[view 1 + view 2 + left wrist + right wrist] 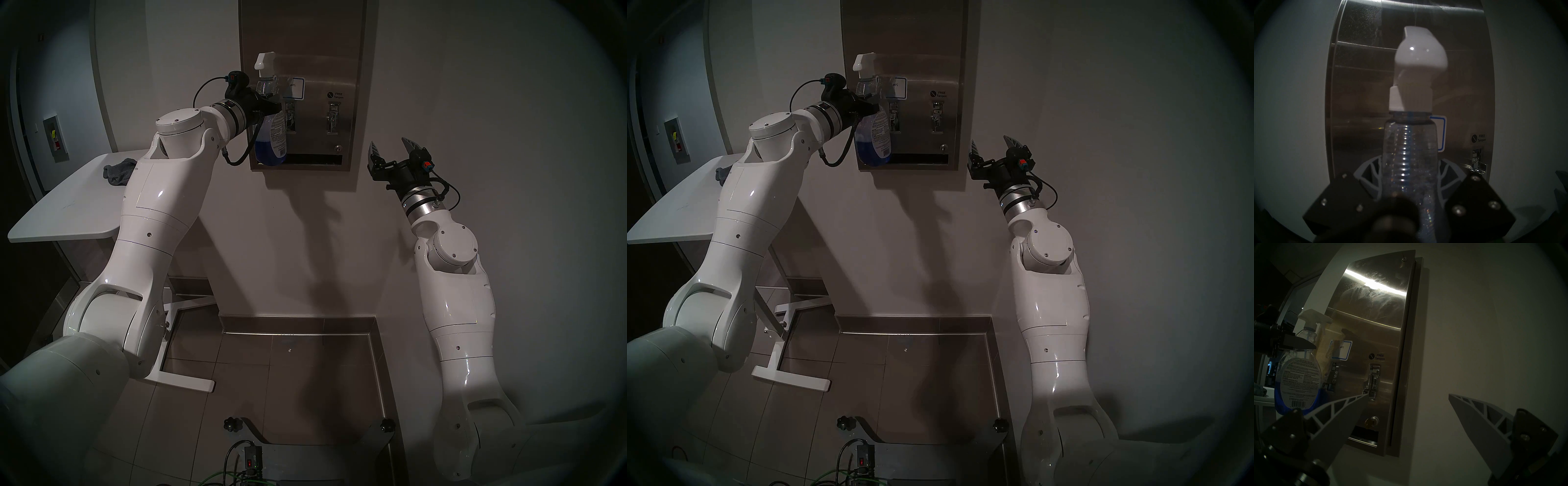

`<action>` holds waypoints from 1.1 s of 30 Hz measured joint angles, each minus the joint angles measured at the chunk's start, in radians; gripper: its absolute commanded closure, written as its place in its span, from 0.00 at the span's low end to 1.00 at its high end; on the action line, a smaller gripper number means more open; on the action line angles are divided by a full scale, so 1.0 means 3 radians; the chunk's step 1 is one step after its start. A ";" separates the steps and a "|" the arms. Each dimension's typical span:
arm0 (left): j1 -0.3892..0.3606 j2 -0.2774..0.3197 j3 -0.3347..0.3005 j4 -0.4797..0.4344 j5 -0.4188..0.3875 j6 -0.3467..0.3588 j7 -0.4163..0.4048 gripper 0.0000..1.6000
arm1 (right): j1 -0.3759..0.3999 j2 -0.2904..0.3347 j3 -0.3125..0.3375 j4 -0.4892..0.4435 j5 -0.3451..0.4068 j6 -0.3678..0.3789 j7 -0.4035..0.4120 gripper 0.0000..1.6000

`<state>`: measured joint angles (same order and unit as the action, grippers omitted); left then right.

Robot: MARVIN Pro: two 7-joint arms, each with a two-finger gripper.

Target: Pick up the cleaner bottle and spray the cleaner onto the surface

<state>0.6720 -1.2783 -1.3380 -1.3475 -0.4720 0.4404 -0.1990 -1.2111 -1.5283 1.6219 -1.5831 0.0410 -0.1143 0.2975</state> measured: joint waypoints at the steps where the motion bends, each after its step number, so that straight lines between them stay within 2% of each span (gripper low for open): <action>1: 0.0004 0.0004 -0.0001 -0.0007 0.0000 0.0005 -0.0001 1.00 | 0.0000 0.0000 0.0000 0.0000 0.0000 0.0000 0.0000 0.00; 20: 0.0125 0.0130 -0.0040 -0.0263 -0.0002 0.0191 0.0093 1.00 | 0.0000 -0.0010 0.0008 -0.0001 -0.0010 0.0000 0.0009 0.00; 33: 0.0248 0.0173 -0.0083 -0.0570 -0.0070 0.0372 0.0177 1.00 | 0.0000 -0.0017 0.0014 -0.0001 -0.0015 0.0000 0.0015 0.00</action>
<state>0.7464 -1.2263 -1.3628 -1.5185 -0.4929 0.5522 -0.1458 -1.2111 -1.5334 1.6261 -1.5833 0.0365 -0.1143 0.3019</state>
